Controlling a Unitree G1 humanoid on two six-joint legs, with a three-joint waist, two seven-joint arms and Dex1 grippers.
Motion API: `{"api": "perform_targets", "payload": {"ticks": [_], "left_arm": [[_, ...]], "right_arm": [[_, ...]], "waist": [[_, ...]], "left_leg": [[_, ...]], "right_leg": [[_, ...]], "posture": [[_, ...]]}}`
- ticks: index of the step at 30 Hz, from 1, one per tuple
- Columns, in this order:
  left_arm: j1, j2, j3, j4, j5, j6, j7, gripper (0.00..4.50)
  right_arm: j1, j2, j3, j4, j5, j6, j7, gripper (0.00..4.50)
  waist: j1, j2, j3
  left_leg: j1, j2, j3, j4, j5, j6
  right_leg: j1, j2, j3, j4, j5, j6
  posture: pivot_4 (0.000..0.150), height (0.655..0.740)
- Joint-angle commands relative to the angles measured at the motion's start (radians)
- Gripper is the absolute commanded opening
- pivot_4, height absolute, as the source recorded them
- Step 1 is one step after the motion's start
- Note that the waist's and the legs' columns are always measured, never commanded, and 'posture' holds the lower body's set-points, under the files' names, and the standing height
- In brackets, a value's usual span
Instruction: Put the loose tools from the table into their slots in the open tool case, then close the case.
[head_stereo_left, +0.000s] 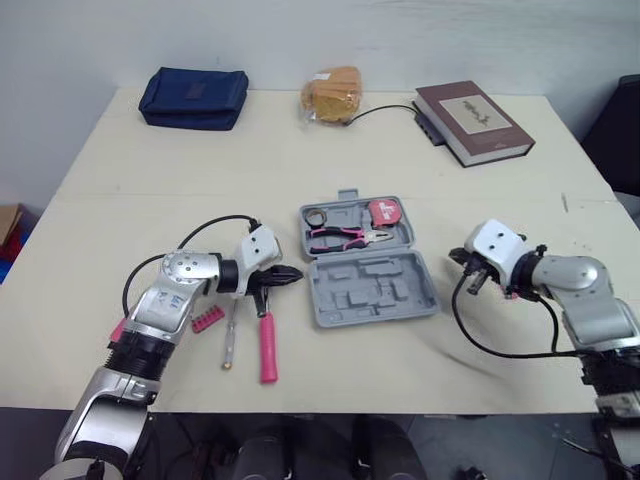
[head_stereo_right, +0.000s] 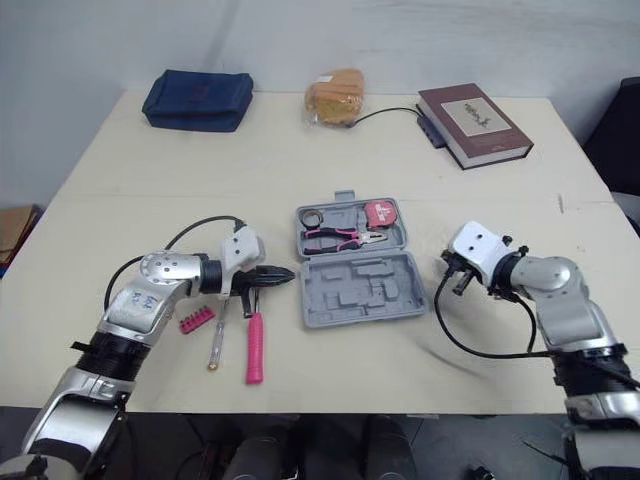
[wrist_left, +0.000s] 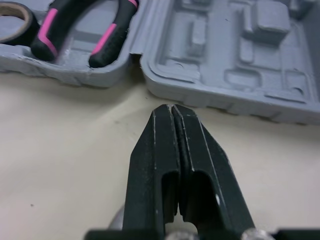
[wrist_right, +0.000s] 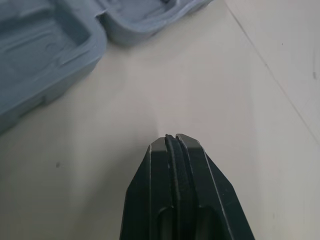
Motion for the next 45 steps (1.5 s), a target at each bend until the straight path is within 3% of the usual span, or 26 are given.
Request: {"api": "perform_targets", "payload": {"ticks": [1,8,14,26,36,45], "left_arm": [[-0.021,-0.022,0.016,-0.002,0.008,-0.004,0.031,0.0],[-0.052,-0.067,-0.007,0.028,0.051,0.005,0.077,0.0],[-0.07,-0.105,-0.021,0.057,0.07,0.011,0.088,0.0],[-0.087,-0.154,-0.078,0.111,0.084,-0.085,-0.021,0.0],[-0.045,-0.094,-0.128,0.048,0.088,-0.125,-0.184,0.0],[-0.023,-0.081,-0.076,0.044,0.078,-0.152,-0.156,0.0]], "right_arm": [[-0.067,0.023,0.011,0.078,-0.026,-0.059,-0.003,0.03],[-0.165,0.099,0.06,0.246,-0.06,-0.127,0.017,0.03],[-0.168,0.119,0.068,0.236,-0.052,-0.132,0.059,0.03],[0.065,0.066,0.004,-0.157,0.031,0.067,0.137,0.03],[0.253,0.026,-0.05,-0.45,0.078,0.232,0.134,0.03],[0.341,0.023,-0.093,-0.531,0.08,0.261,0.096,0.03]], "waist": [[0.0,0.0,0.0],[0.002,0.0,0.0],[0.0,0.0,0.0],[0.005,0.0,0.0],[0.005,0.0,0.0],[0.005,0.0,0.0]], "left_leg": [[0.0,0.0,0.0,0.0,0.0,0.0],[-0.001,0.0,-0.001,0.002,0.0,0.0],[-0.001,0.0,-0.001,0.003,0.0,0.0],[-0.001,0.0,-0.001,0.003,-0.001,0.0],[-0.002,0.0,-0.002,0.003,-0.001,0.0],[-0.002,0.0,-0.002,0.003,-0.002,0.0]], "right_leg": [[0.0,0.0,0.0,0.0,0.0,0.0],[0.0,0.0,-0.001,0.002,0.0,0.0],[0.0,0.0,0.0,0.002,0.0,0.0],[0.0,-0.001,-0.001,0.002,0.0,0.0],[0.0,-0.001,-0.002,0.001,0.0,0.0],[0.0,-0.002,-0.002,-0.003,0.0,0.0]], "posture": [[0.15,0.74],[0.15,0.74],[0.15,0.74],[0.15,0.74],[0.15,0.74],[0.15,0.74]]}}
